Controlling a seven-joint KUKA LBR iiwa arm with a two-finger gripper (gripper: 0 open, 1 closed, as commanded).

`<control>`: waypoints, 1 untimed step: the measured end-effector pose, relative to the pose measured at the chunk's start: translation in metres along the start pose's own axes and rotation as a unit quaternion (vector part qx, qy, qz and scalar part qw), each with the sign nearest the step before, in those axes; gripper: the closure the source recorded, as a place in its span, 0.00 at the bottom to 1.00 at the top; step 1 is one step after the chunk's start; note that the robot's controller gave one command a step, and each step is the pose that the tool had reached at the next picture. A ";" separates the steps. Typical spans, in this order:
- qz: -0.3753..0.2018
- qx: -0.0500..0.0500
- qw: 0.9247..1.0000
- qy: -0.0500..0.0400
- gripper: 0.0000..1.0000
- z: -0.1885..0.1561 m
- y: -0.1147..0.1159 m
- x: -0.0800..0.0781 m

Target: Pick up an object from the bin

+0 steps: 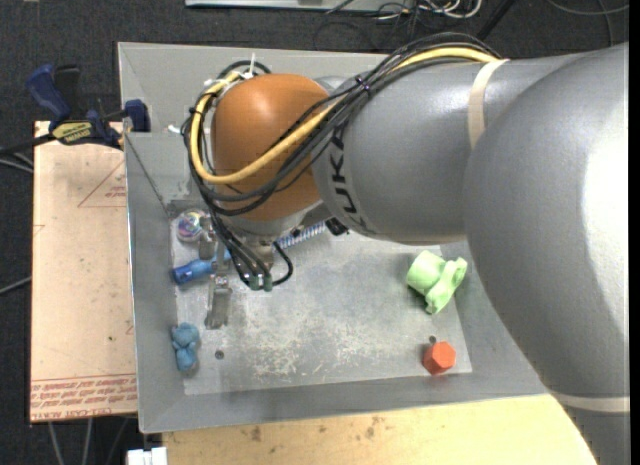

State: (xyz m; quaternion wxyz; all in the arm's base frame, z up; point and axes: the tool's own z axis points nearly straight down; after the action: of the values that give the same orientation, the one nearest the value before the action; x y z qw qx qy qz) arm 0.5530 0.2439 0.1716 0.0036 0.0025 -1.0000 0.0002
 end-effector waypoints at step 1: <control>-0.110 0.000 0.994 -0.004 0.00 0.082 -0.057 -0.053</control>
Offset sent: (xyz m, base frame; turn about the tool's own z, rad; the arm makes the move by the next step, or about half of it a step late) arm 0.0525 -0.0557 -0.0811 -0.2231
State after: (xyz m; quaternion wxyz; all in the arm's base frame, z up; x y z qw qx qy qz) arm 0.6061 0.1872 0.0891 -0.0003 0.1124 -0.9937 -0.0001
